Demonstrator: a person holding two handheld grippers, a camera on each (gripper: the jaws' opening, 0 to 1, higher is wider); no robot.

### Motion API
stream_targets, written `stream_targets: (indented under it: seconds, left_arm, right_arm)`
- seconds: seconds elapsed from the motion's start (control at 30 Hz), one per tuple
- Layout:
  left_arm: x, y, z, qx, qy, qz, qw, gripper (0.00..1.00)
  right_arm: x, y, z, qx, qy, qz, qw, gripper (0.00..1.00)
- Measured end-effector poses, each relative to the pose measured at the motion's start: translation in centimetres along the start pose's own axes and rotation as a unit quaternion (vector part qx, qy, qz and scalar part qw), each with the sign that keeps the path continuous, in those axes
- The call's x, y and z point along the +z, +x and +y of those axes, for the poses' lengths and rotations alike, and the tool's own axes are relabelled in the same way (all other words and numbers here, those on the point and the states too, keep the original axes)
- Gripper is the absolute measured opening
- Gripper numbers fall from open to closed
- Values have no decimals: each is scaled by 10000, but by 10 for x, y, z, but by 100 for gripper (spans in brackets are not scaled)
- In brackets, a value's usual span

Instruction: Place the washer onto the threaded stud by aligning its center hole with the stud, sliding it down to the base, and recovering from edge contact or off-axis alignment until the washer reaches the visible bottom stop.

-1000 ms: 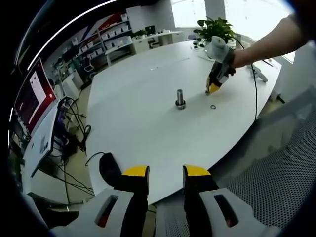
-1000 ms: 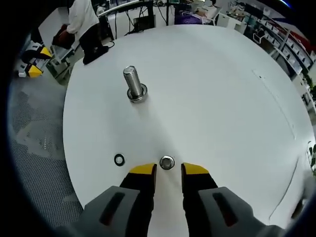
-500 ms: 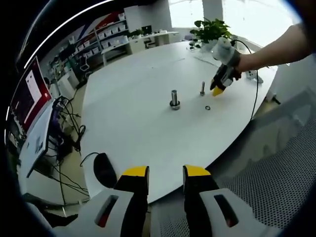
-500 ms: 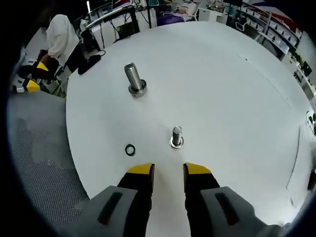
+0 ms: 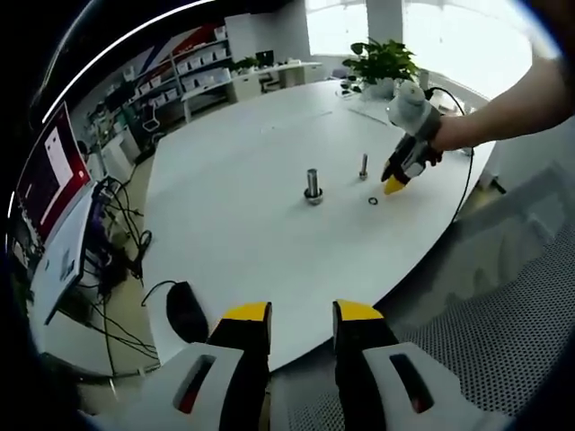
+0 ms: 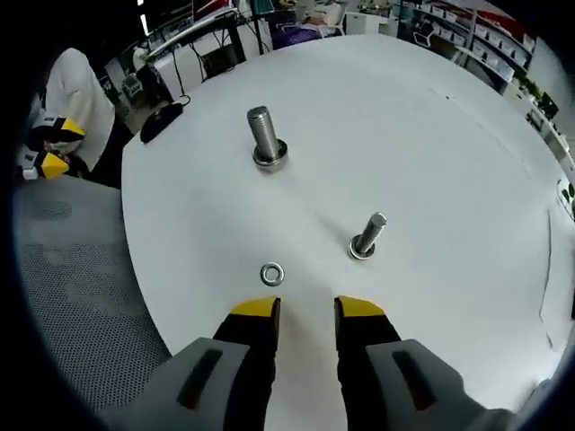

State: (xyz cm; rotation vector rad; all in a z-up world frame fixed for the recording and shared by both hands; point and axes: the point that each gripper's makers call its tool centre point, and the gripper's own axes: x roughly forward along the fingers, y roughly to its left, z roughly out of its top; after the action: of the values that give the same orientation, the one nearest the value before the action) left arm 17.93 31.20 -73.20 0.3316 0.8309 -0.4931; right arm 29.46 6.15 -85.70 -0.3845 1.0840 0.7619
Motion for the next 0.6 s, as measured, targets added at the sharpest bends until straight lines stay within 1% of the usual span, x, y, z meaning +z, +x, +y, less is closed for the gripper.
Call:
stream_targets:
  seconds: [0.13,0.2,0.27,0.4,0.43,0.47,0.5,0.57,0.6]
  left_arm:
    - [0,0,-1,-22,6,-1,10000,25]
    - [0,0,-1,-24,10,-6,10000,25]
    - [0,0,-1,-24,12,-6,10000,25]
    - [0,0,1,2,3,-8,10000,25]
    - [1,0,1,5,5,-13,10000,25]
    - [1,0,1,11,7,-9,10000,25]
    - [1,0,1,17,9,-1,10000,25]
    - [0,0,2,55,20,25,10000,25]
    - [-1,0,2,70,22,32,10000,25]
  right_arm:
    - [4,5,5,24,-109,22,9999,27]
    - [4,8,8,85,-159,66,9998,26]
    - [6,9,16,195,-204,17,9996,26]
    - [5,14,24,271,-465,106,9985,25]
    - [5,15,24,280,-509,120,9982,25]
    - [10,16,22,236,-669,40,9975,24]
    - [9,17,22,252,-622,86,9977,24]
    - [11,17,20,279,-645,49,9975,24]
    - [12,18,20,302,-726,48,9969,24]
